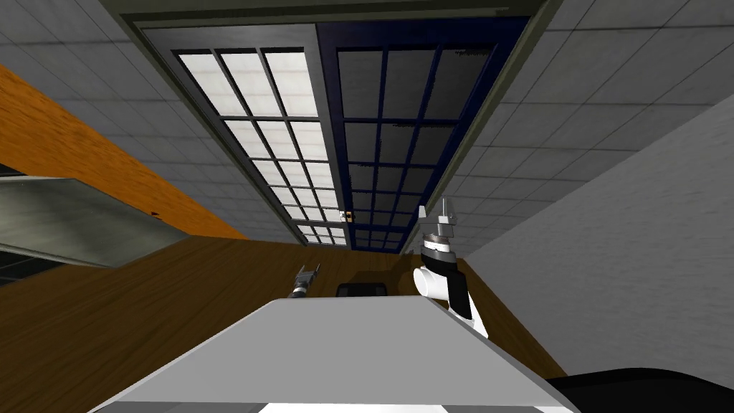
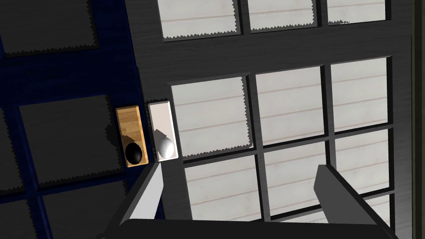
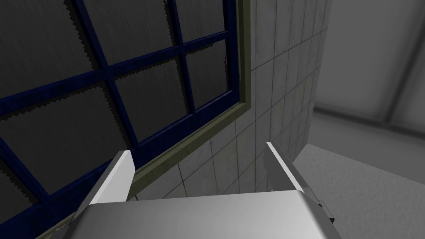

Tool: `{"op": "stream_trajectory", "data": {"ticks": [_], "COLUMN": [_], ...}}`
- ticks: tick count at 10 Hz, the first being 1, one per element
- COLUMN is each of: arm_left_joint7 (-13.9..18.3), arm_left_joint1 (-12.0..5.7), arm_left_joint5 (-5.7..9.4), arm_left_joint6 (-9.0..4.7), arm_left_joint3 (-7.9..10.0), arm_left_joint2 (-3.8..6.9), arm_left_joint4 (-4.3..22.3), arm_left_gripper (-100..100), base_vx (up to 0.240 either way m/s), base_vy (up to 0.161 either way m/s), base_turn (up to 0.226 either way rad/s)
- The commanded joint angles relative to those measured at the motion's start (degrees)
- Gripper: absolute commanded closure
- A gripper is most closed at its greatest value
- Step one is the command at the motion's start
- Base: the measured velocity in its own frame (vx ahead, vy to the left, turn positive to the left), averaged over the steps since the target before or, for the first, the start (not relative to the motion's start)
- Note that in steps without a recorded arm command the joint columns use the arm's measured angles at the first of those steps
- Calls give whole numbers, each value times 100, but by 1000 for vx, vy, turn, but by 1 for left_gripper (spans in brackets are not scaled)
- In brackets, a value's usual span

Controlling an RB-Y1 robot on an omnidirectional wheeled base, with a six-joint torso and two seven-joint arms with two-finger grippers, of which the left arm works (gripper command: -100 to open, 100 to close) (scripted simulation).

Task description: Pull the door open

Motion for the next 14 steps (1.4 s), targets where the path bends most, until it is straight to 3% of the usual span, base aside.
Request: {"op": "stream_trajectory", "data": {"ticks": [1,6,9,14], "arm_left_joint7": [-67,-277,-437,-551], "arm_left_joint1": [57,-49,-356,-852], "arm_left_joint5": [75,322,466,524], "arm_left_joint6": [26,35,9,-47], "arm_left_joint3": [168,693,973,1048], "arm_left_joint2": [6,-16,-159,-386], "arm_left_joint4": [52,382,525,512], "arm_left_gripper": [-100,-100,-100,-100], "base_vx": [-87,-43,63,157], "base_vy": [32,48,98,92], "base_turn": [-123,-150,-229,-140]}}
